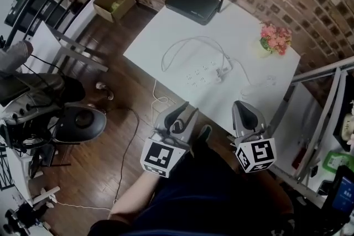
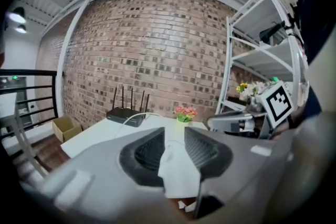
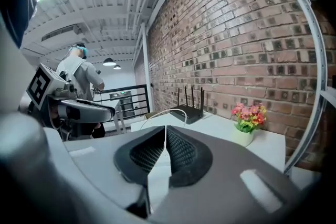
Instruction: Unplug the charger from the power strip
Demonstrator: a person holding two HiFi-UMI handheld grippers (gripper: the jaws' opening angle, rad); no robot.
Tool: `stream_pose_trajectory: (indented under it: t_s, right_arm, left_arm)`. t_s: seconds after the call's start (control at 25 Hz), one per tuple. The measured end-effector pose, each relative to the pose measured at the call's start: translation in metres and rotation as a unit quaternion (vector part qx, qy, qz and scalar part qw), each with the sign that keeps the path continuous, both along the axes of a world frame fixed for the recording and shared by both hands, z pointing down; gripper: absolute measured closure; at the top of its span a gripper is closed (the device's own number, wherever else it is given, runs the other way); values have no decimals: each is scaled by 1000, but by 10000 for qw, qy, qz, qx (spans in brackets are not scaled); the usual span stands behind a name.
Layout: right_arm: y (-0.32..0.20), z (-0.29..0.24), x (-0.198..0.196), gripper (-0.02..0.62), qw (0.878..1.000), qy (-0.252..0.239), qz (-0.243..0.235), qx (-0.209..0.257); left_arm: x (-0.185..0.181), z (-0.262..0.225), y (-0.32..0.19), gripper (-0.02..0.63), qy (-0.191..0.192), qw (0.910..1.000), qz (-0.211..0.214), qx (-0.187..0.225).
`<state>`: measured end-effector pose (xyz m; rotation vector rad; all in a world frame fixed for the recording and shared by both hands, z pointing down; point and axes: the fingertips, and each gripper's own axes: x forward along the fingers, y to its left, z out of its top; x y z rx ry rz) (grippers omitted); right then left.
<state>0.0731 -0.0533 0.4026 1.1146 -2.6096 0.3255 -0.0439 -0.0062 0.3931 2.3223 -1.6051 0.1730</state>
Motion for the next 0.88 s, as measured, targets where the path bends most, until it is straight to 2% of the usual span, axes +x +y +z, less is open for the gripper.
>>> stream_pose_trajectory:
  t_s: [0.16,0.24,0.52,0.88]
  right_arm:
    - [-20,15,-6,571,9996,118,189,-154]
    - [-27,22,-9,546,9993,177,264,-193]
    - [-51,60,-22,524,9979,571,256,-133]
    - [-75,122,-40,404,9936,914,107,-653]
  left_arm:
    - [-11,18,-16,488,60,9997,123,-181]
    - [-16,28,-24,488,76,9994,225,-262]
    - [-33,66,-56,491,-69,9989,236,-388]
    - [-36,107,-84,491,-109,9970,309,-704]
